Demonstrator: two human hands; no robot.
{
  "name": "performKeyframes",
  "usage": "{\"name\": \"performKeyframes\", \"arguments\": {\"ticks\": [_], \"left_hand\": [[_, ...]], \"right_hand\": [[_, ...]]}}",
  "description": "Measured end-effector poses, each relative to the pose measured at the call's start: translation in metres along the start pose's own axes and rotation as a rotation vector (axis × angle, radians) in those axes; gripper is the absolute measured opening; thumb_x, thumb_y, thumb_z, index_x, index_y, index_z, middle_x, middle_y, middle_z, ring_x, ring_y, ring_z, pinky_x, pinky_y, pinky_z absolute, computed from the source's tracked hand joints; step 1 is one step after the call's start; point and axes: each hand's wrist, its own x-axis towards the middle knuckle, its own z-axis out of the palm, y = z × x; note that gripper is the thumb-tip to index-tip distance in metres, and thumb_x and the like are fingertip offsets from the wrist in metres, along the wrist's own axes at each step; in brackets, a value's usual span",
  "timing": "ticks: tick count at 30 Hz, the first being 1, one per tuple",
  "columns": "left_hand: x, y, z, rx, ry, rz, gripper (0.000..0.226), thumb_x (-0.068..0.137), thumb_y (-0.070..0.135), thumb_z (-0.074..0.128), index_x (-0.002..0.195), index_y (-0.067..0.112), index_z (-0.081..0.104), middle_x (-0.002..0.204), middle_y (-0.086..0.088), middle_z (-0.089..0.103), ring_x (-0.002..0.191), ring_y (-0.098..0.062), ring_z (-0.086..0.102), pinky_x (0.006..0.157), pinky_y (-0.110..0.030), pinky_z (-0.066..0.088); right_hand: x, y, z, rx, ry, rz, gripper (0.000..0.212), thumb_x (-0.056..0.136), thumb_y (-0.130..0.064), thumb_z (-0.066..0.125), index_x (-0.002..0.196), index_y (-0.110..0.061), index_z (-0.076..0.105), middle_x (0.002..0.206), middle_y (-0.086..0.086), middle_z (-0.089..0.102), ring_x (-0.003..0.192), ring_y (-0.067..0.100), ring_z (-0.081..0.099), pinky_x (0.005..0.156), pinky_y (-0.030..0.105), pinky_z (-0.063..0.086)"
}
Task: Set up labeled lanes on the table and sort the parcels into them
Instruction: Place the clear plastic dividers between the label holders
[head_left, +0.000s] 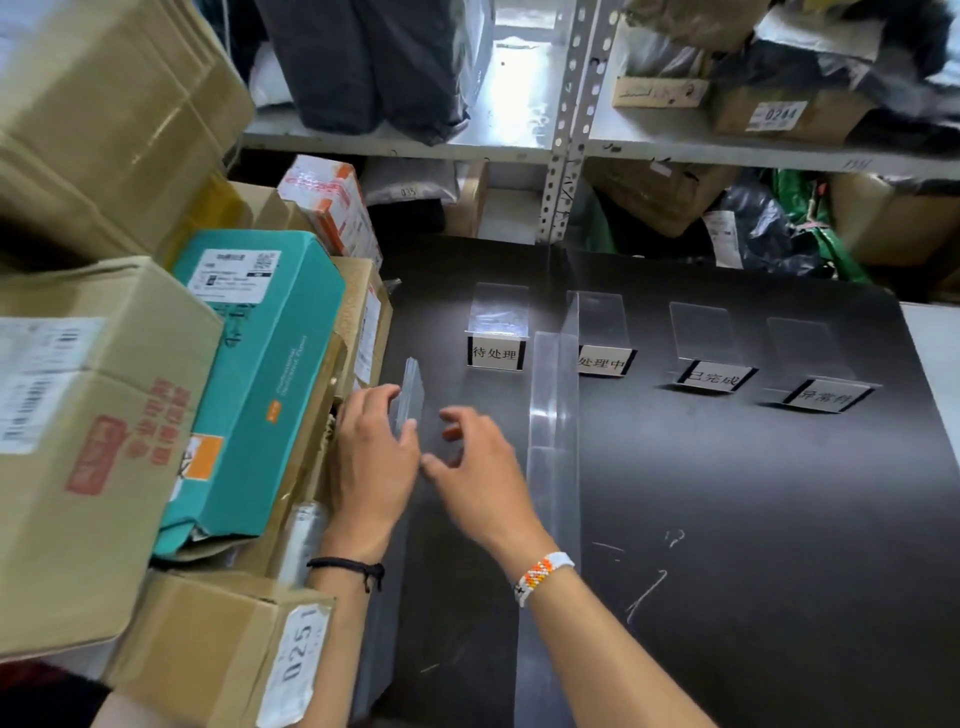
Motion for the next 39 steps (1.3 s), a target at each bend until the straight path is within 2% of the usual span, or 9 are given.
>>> {"name": "performKeyframes", "arguments": {"ticks": [3, 6, 9, 11, 20, 25, 30, 35, 39], "left_hand": [[-0.002, -0.008, 0.0, -0.066, -0.093, -0.098, 0.042, 0.093, 0.007, 0.072, 0.134, 0.009, 0.063, 0.129, -0.012, 0.064, 0.118, -0.028, 0.062, 0.1, -0.034, 0.046], [-0.004, -0.011, -0.001, -0.102, -0.136, -0.193, 0.036, 0.099, 0.01, 0.067, 0.135, 0.01, 0.065, 0.128, -0.012, 0.07, 0.118, -0.032, 0.064, 0.098, -0.036, 0.048], [-0.004, -0.013, -0.002, -0.149, -0.14, -0.259, 0.033, 0.101, 0.01, 0.063, 0.134, 0.01, 0.066, 0.125, -0.013, 0.071, 0.117, -0.033, 0.065, 0.095, -0.035, 0.048], [-0.004, -0.012, -0.002, -0.167, -0.14, -0.277, 0.033, 0.102, 0.008, 0.061, 0.136, 0.01, 0.065, 0.127, -0.013, 0.07, 0.119, -0.032, 0.064, 0.095, -0.035, 0.047], [-0.003, -0.011, -0.001, -0.165, -0.123, -0.309, 0.034, 0.105, 0.007, 0.056, 0.137, 0.009, 0.063, 0.132, -0.014, 0.068, 0.121, -0.031, 0.062, 0.088, -0.03, 0.042], [-0.005, -0.013, -0.002, -0.104, -0.127, -0.254, 0.033, 0.104, 0.009, 0.056, 0.136, 0.007, 0.061, 0.131, -0.015, 0.067, 0.122, -0.032, 0.061, 0.09, -0.029, 0.04], [-0.005, -0.012, -0.002, -0.021, -0.147, -0.184, 0.034, 0.102, 0.008, 0.055, 0.135, 0.005, 0.057, 0.127, -0.021, 0.066, 0.116, -0.039, 0.062, 0.084, -0.033, 0.04], [-0.007, -0.015, -0.001, 0.17, -0.334, -0.173, 0.019, 0.097, 0.01, 0.056, 0.112, -0.002, 0.061, 0.111, -0.029, 0.067, 0.1, -0.048, 0.063, 0.073, -0.043, 0.044], [-0.013, -0.015, 0.0, 0.198, -0.32, -0.179, 0.018, 0.101, 0.01, 0.054, 0.11, -0.004, 0.062, 0.112, -0.028, 0.066, 0.101, -0.047, 0.064, 0.072, -0.04, 0.041]], "right_hand": [[-0.006, 0.009, 0.035, 0.009, -0.157, 0.071, 0.058, 0.093, -0.026, 0.072, 0.147, -0.022, 0.049, 0.134, 0.001, 0.057, 0.117, 0.023, 0.063, 0.101, 0.045, 0.054], [-0.011, 0.018, 0.054, 0.052, -0.175, 0.111, 0.053, 0.095, -0.022, 0.072, 0.144, -0.02, 0.053, 0.135, 0.001, 0.06, 0.123, 0.019, 0.061, 0.102, 0.038, 0.054], [-0.011, 0.022, 0.057, 0.156, -0.163, 0.166, 0.052, 0.095, -0.025, 0.076, 0.142, -0.022, 0.054, 0.132, -0.001, 0.063, 0.115, 0.017, 0.064, 0.087, 0.029, 0.055], [-0.012, 0.023, 0.056, 0.214, -0.163, 0.212, 0.053, 0.094, -0.028, 0.077, 0.142, -0.024, 0.054, 0.129, -0.002, 0.063, 0.111, 0.021, 0.066, 0.077, 0.031, 0.056], [-0.019, 0.017, 0.055, 0.269, -0.166, 0.251, 0.045, 0.096, -0.029, 0.074, 0.137, -0.025, 0.056, 0.127, -0.003, 0.063, 0.11, 0.021, 0.067, 0.077, 0.044, 0.066], [-0.022, 0.015, 0.047, 0.302, -0.198, 0.294, 0.041, 0.098, -0.028, 0.074, 0.135, -0.021, 0.058, 0.126, -0.001, 0.063, 0.109, 0.022, 0.068, 0.065, 0.035, 0.065], [-0.023, 0.002, 0.043, 0.02, -0.128, 0.229, 0.039, 0.095, -0.034, 0.068, 0.132, -0.021, 0.061, 0.123, 0.0, 0.068, 0.107, 0.022, 0.068, 0.088, 0.045, 0.062], [-0.029, -0.017, 0.049, -0.356, -0.153, 0.223, 0.022, 0.101, -0.021, 0.049, 0.116, -0.006, 0.058, 0.121, 0.019, 0.066, 0.112, 0.043, 0.064, 0.075, 0.037, 0.04], [-0.036, -0.02, 0.054, -0.338, -0.191, 0.272, 0.021, 0.099, -0.008, 0.048, 0.109, -0.001, 0.065, 0.12, 0.021, 0.068, 0.111, 0.044, 0.065, 0.075, 0.036, 0.043]]}}
